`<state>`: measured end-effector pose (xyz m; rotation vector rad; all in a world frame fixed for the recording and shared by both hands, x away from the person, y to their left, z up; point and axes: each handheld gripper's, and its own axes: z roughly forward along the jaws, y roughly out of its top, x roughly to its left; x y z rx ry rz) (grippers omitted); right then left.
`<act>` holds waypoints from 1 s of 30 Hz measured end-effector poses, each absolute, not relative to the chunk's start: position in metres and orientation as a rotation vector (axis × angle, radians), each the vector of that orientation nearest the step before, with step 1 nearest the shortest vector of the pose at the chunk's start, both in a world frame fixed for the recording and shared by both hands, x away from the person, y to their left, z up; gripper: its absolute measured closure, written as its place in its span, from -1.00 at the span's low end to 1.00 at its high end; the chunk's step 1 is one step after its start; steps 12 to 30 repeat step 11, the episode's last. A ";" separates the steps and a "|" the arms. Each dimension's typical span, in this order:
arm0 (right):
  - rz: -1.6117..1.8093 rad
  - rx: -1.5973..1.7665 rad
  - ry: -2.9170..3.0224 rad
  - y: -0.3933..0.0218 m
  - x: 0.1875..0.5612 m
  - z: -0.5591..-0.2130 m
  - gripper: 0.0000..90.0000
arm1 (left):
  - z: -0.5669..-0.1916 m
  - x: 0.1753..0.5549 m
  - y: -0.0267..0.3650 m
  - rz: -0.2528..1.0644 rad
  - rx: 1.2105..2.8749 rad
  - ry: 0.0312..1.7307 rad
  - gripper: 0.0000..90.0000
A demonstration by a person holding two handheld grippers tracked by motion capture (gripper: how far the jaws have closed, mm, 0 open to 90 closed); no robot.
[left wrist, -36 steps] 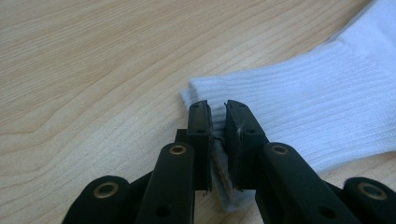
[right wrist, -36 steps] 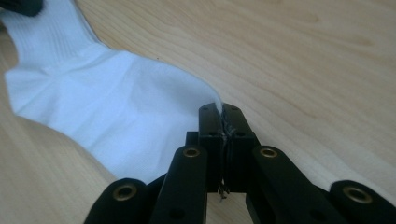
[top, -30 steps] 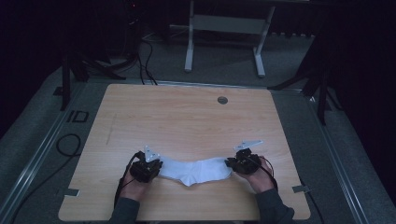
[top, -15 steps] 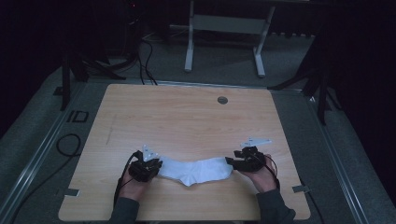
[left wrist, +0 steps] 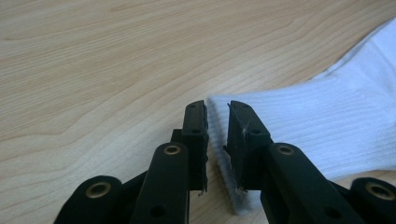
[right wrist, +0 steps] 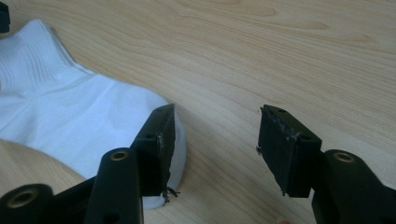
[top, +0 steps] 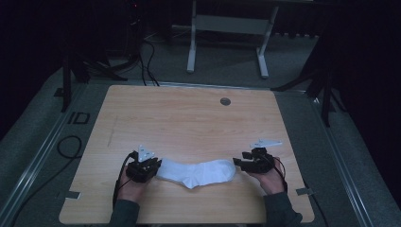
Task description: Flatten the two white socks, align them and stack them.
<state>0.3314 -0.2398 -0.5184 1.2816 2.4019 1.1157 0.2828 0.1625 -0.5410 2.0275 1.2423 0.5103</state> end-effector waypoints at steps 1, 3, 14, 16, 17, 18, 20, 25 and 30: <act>1.122 1.282 2.398 -0.242 0.332 -0.519 0.01 | -0.541 0.283 0.164 0.514 2.025 1.244 0.70; 1.122 1.294 2.390 -0.244 0.332 -0.518 0.01 | -0.540 0.283 0.165 0.516 2.024 1.248 0.70; 1.126 1.308 2.379 -0.248 0.333 -0.519 0.01 | -0.539 0.286 0.176 0.532 1.987 1.294 0.70; 1.126 1.308 2.379 -0.248 0.333 -0.519 0.01 | -0.539 0.286 0.176 0.532 1.987 1.294 0.70; 1.126 1.308 2.379 -0.248 0.333 -0.519 0.01 | -0.539 0.286 0.176 0.532 1.987 1.294 0.70; 1.126 1.308 2.379 -0.248 0.333 -0.519 0.01 | -0.539 0.286 0.176 0.532 1.987 1.294 0.70; 1.126 1.308 2.379 -0.248 0.333 -0.519 0.01 | -0.539 0.286 0.176 0.532 1.987 1.294 0.70; 1.126 1.308 2.379 -0.248 0.333 -0.519 0.01 | -0.539 0.286 0.176 0.532 1.987 1.294 0.70; 1.126 1.308 2.379 -0.248 0.333 -0.519 0.01 | -0.539 0.286 0.176 0.532 1.987 1.294 0.70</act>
